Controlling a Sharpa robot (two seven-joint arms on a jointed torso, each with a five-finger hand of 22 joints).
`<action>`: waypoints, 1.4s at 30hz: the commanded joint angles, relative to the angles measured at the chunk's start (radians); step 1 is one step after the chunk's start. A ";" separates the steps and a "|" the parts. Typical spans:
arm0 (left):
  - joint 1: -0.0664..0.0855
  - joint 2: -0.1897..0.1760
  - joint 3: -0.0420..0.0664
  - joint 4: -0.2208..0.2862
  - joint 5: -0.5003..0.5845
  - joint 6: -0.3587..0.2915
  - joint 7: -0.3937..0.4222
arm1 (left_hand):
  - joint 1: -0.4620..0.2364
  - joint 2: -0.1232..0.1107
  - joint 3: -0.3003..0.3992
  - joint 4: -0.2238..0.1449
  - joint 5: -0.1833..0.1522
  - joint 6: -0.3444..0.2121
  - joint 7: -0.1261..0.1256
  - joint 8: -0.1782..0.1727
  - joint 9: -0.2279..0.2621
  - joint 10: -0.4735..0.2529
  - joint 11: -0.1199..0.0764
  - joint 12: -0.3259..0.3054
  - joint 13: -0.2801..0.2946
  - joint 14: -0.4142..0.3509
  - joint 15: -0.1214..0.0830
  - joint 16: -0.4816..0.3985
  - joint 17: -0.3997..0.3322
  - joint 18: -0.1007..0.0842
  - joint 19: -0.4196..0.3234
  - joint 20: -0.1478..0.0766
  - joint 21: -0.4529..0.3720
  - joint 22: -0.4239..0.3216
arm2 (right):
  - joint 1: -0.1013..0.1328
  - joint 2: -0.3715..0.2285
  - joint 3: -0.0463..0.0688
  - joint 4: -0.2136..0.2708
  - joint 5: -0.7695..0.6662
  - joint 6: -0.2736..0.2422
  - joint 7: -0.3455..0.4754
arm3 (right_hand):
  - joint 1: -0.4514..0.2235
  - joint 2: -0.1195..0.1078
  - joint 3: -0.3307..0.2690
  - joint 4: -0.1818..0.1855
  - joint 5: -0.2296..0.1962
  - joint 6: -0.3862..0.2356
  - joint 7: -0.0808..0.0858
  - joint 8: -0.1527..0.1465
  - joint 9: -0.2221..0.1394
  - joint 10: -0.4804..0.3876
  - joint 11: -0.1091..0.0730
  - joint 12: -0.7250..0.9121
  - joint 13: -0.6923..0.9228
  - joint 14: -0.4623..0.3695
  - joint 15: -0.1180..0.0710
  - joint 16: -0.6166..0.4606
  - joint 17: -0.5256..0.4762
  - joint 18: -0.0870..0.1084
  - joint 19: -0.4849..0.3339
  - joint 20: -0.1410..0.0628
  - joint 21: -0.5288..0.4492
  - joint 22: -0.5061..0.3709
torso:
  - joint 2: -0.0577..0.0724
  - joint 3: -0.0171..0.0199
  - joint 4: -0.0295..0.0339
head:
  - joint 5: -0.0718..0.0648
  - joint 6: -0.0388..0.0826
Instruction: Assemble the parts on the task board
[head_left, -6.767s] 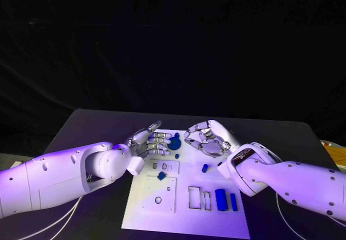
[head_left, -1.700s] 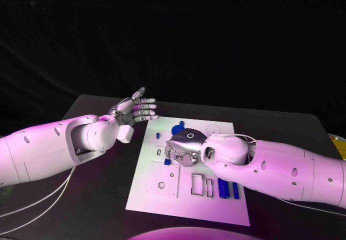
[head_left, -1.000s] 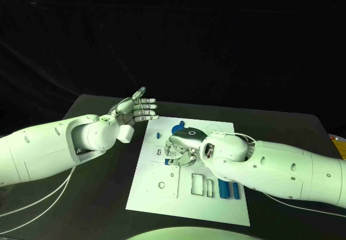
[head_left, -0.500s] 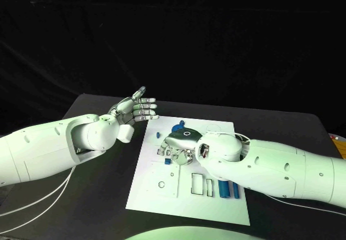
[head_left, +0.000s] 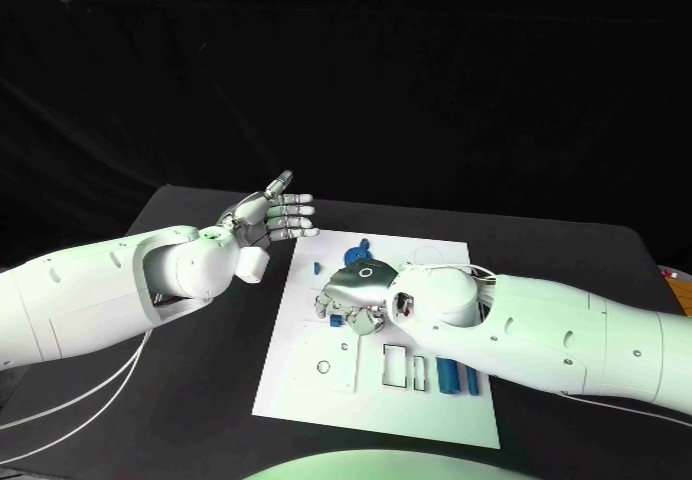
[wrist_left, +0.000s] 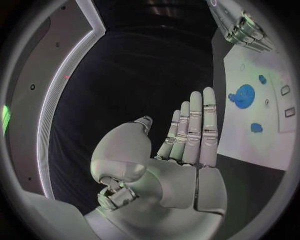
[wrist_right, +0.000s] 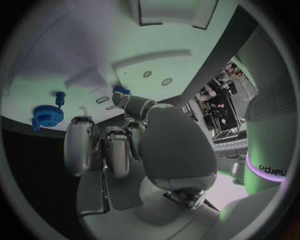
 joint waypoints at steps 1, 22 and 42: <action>0.002 0.001 0.001 0.002 -0.005 0.012 0.004 | 0.009 0.004 -0.007 -0.001 0.005 -0.008 0.066 0.006 -0.001 -0.005 0.001 0.002 -0.001 -0.006 -0.001 0.002 0.001 0.011 0.005 -0.001 -0.006 -0.001 | -0.001 0.004 -0.001 -0.004 -0.052 0.059 0.028 | -0.012 -0.006 0.007 -0.001 -0.024 -0.007 -0.005 -0.003 0.001 -0.007 -0.002 -0.002 0.100 0.106 -0.008 0.004 0.262 0.017 0.000 -0.008 -0.003 0.192 | 0.000 0.0009 -0.0004 | 0.001 -0.002; 0.002 0.003 0.001 0.000 -0.005 0.015 0.003 | 0.009 0.004 -0.007 -0.001 0.005 -0.008 0.066 0.006 -0.001 -0.005 0.001 0.002 -0.001 -0.006 -0.001 0.002 0.001 0.011 0.005 -0.001 -0.006 -0.001 | -0.013 0.027 -0.004 -0.045 -0.063 -0.007 0.051 | -0.047 0.006 -0.025 0.016 -0.041 0.018 0.007 0.023 0.016 0.012 0.003 0.016 0.114 0.106 -0.006 0.004 0.263 0.012 0.008 -0.006 0.020 0.197 | 0.001 0.0013 0.0000 | 0.003 -0.007; 0.001 0.006 0.001 -0.003 -0.006 0.017 0.000 | 0.009 0.004 -0.007 -0.001 0.005 -0.008 0.066 0.006 -0.001 -0.005 0.001 0.002 -0.001 -0.006 -0.001 0.002 0.001 0.011 0.005 -0.001 -0.006 -0.001 | -0.030 0.036 -0.005 -0.077 -0.063 -0.068 0.064 | -0.053 0.033 -0.041 0.028 -0.040 0.081 0.031 0.063 0.036 0.027 0.020 0.028 0.125 0.106 0.007 0.004 0.263 0.008 0.016 0.004 0.037 0.201 | -0.001 0.0013 -0.0009 | 0.005 -0.011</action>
